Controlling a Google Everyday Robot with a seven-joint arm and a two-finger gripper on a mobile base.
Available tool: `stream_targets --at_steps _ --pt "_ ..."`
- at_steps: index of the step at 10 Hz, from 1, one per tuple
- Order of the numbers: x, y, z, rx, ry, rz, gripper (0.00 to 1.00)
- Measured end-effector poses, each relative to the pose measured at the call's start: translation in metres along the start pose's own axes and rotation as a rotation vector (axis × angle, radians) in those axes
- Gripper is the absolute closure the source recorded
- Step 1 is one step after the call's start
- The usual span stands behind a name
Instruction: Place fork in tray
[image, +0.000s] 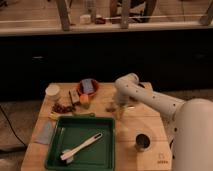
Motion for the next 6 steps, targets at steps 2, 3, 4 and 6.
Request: stream_targets --at_steps 2,3,4,6 --pt "0.012 -0.001 0.005 -0.014 0.005 0.019 0.2" --pt "0.015 -0.001 0.007 -0.018 0.006 0.025 0.2" --pt "0.019 -0.001 0.009 -0.029 0.005 0.032 0.26" --pt "0.021 -0.004 0.011 -0.031 0.006 0.032 0.46"
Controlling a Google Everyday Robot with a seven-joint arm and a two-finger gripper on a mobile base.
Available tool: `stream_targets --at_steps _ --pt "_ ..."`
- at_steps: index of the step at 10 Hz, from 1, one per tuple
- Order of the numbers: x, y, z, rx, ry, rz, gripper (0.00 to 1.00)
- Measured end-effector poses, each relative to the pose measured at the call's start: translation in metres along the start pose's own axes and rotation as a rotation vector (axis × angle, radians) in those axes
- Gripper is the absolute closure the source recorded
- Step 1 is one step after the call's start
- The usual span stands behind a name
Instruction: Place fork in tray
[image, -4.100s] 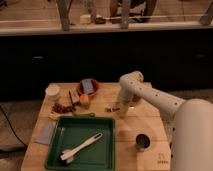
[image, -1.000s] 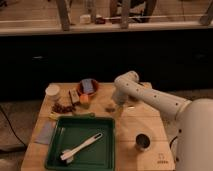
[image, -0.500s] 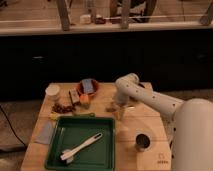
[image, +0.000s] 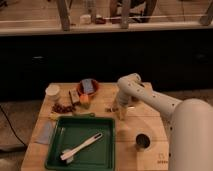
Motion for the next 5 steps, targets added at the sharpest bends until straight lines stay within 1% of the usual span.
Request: stream_targets --at_steps 1,2,4,5 --pt "0.0 0.0 0.0 0.0 0.0 0.0 0.52" --pt "0.001 -0.001 -0.003 0.003 0.001 0.001 0.66" --pt "0.002 0.001 -0.007 0.0 0.002 0.002 0.82" --pt "0.003 -0.001 -0.011 0.003 0.004 0.003 0.94"
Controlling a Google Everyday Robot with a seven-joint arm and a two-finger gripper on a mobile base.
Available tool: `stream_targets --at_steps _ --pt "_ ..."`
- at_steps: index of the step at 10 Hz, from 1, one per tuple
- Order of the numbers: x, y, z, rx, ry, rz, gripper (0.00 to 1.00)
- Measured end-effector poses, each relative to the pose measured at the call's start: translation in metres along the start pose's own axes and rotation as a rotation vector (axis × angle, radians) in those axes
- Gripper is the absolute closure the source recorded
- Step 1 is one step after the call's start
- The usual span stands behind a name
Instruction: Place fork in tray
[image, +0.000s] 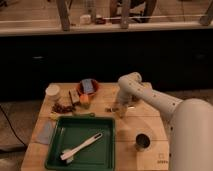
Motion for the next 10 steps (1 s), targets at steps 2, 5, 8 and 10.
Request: stream_targets --at_steps 2,5,8,10 --pt "0.0008 0.0033 -0.0013 -0.008 0.003 -0.002 1.0" --pt "0.0006 0.003 0.0014 -0.011 -0.001 -0.003 1.0" --pt "-0.0026 0.0068 0.0015 -0.025 -0.003 -0.008 1.0" --pt "-0.0031 0.007 0.0004 -0.026 -0.003 -0.009 1.0"
